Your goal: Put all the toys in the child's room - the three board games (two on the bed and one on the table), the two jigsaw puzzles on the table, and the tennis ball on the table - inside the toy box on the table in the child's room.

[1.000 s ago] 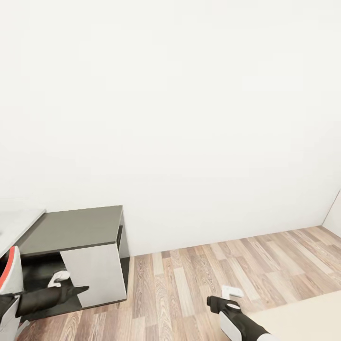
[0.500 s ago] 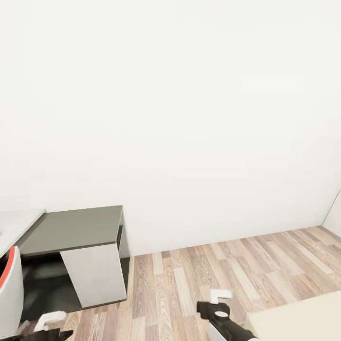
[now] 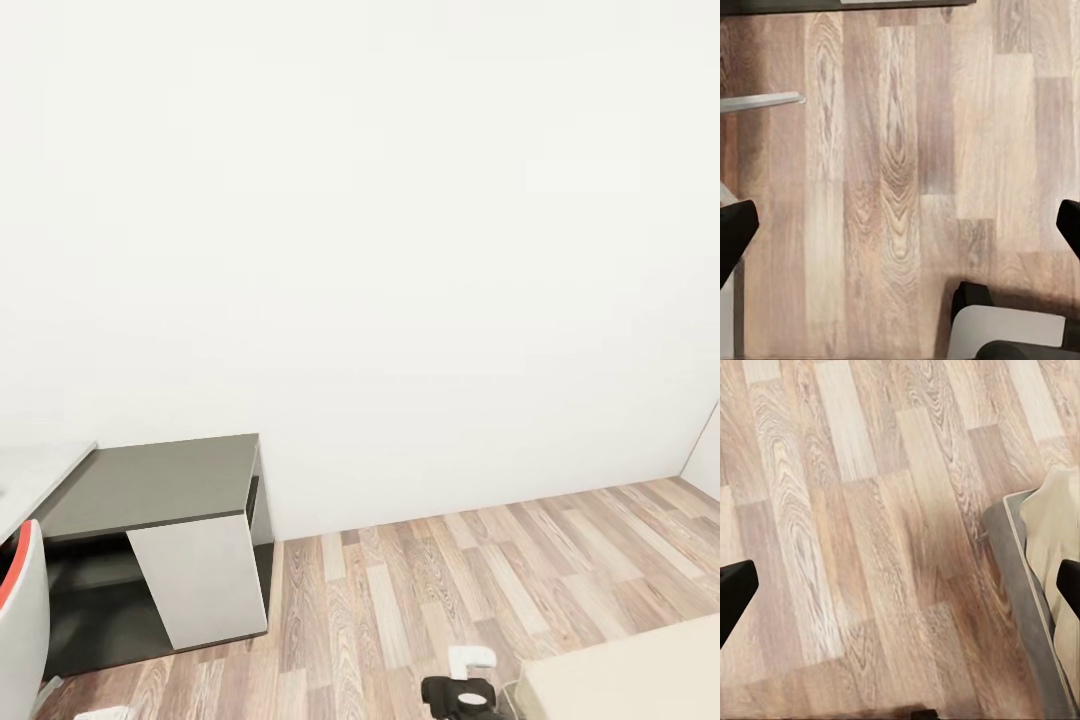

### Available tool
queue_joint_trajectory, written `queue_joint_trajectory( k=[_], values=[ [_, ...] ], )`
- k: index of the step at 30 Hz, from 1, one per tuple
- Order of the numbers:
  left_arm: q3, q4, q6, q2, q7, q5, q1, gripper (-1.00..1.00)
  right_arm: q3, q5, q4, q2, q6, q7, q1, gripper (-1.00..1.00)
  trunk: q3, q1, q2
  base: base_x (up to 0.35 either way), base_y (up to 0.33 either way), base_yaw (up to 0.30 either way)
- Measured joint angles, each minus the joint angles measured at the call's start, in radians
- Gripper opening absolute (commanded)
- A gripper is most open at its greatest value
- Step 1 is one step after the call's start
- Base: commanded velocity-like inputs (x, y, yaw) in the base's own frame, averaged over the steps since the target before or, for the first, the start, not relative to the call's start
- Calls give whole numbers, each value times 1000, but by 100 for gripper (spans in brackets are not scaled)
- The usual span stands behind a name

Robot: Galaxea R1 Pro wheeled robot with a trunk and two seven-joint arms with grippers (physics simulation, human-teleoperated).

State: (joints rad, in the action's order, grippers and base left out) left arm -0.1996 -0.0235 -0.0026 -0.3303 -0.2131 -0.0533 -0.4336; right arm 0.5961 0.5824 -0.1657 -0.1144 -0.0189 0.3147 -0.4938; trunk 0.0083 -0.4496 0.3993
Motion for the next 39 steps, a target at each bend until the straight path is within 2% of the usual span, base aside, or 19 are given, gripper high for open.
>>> queue_joint_trajectory(
  k=[6, 11, 22, 39],
  values=[
    [0, 2, -13, 4, 117, 1, 32, 100, 1, -4, 13, 0, 0, -1, 55, 100, 0, 0, 0, 0, 0, 0],
    [0, 2, -31, 6, 160, 2, 55, 100, 1, -5, 15, -1, 0, 0, 90, 100, 0, 0, 0, 41, 44, 13],
    [-1, 3, -43, 11, 180, 8, 92, 100, 1, -5, 21, -21, 2, 1, 128, 100, -1, 0, 0, 123, 121, 194],
    [-3, 25, -57, 54, 193, 11, 137, 100, 1, -6, 69, -29, 2, 1, 134, 100, -11, 0, 0, 11, 11, 245]
  ],
)
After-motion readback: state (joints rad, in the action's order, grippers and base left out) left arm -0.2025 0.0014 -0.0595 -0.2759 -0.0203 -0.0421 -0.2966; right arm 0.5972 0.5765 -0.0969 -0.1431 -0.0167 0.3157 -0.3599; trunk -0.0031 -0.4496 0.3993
